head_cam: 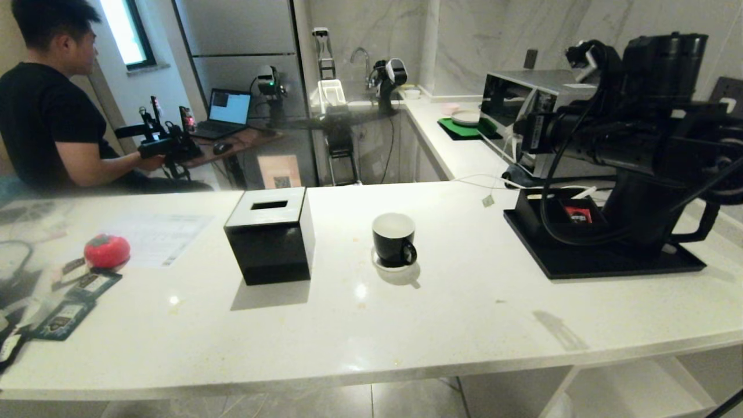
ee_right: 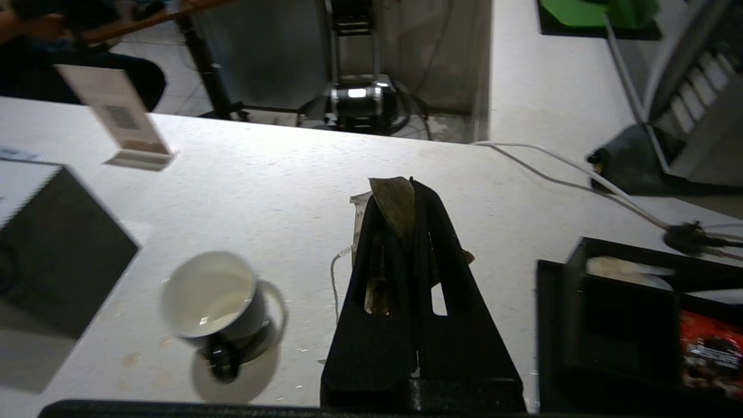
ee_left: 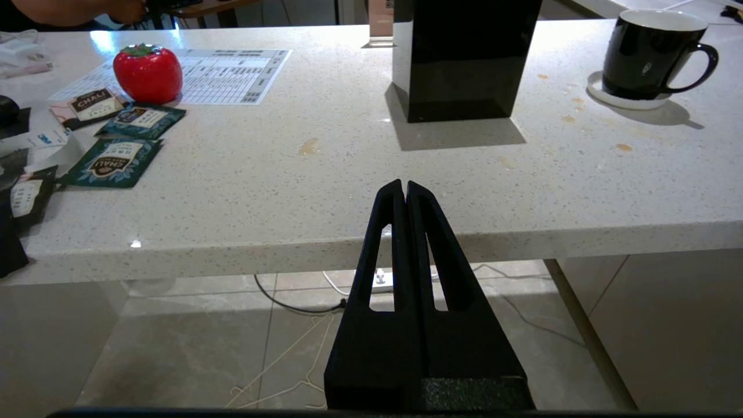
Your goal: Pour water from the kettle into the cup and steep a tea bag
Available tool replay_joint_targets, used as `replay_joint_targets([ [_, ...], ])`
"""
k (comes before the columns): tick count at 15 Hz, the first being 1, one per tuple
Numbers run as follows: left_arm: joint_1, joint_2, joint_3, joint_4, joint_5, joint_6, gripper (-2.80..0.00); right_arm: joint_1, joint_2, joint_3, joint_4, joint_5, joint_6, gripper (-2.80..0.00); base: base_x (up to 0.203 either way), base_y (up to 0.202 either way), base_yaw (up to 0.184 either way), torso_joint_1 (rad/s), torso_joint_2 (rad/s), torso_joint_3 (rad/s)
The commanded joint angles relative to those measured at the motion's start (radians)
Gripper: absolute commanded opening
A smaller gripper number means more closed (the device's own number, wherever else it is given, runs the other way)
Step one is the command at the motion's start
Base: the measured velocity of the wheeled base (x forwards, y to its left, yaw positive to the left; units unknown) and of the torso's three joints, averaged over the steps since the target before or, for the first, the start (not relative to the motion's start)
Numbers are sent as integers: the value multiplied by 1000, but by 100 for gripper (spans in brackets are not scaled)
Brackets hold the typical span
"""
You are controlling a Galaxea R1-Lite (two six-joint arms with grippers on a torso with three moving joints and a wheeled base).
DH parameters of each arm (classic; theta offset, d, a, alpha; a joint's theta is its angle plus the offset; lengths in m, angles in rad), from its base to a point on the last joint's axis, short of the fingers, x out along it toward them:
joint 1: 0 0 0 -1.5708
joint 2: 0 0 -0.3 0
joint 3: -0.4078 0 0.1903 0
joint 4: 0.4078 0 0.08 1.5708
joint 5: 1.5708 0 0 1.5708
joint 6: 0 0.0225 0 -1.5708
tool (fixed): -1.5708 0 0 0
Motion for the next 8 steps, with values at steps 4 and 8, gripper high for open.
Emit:
replay_joint_targets([
  [4,0,0,0,-1,0,-1,-280,68,-42,56,-75,-20,-1,-280,0,0,0,0,0,0],
  [8,0,0,0,-1,0,-1,-280,82,-45,80,-113,-42,1,-280,0,0,0,0,0,0],
])
